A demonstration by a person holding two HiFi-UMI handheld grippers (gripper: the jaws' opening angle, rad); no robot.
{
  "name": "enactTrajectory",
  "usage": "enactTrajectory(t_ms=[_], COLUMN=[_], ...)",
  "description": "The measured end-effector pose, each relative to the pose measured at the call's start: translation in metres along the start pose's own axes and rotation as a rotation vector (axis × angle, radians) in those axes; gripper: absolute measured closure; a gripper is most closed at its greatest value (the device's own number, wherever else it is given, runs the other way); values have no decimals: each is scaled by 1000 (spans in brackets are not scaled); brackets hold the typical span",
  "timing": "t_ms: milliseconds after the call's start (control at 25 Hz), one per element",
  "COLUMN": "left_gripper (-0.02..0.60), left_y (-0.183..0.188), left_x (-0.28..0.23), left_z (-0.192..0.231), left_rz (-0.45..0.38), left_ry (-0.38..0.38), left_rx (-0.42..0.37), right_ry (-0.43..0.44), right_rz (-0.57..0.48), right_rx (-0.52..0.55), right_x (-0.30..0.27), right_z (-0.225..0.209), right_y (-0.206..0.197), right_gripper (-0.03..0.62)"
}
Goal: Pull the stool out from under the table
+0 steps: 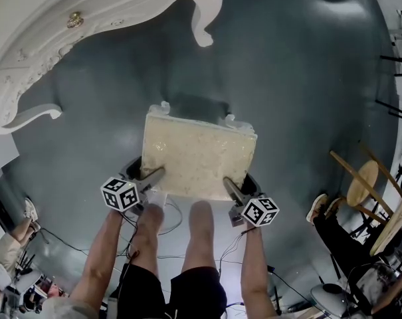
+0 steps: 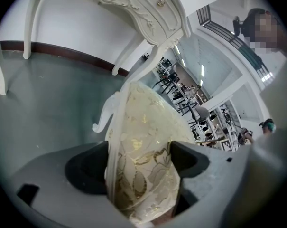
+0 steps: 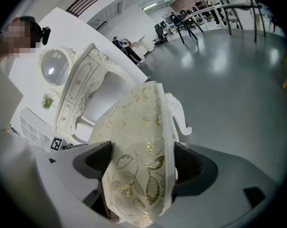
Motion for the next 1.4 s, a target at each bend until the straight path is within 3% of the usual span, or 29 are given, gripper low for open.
enactTrajectory(t_ms=[200, 400, 640, 1080, 1400], left_gripper=[183, 185, 187, 209, 302], left_y=[3, 17, 53, 165, 239], left_x=[2, 5, 38, 91, 165], left_z=[2, -6, -20, -103, -189], left_rz=[29, 71, 26, -176, -338], left_ry=[-12, 33, 96, 128, 210], left_rx=[-5, -90, -112, -264, -399], right_ry=[-24, -94, -186, -143, -46], right_rz=[18, 33, 30, -163, -236], right_rx=[-11, 49, 116, 292, 499], right_x=[3, 6, 28, 43, 77], right_z=[1, 7, 29, 152, 278], right_y=[1, 7, 26, 152, 220], right_gripper=[191, 191, 191, 192, 192])
Point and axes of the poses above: the fingertips, and each gripper's own axes: x backward along the fingers, z to its left, y out of its top, the point moved 8 cm from there along x, backward along the fingers, and after that the axes turned 7 degrees about -y, right-handed, at the moved point
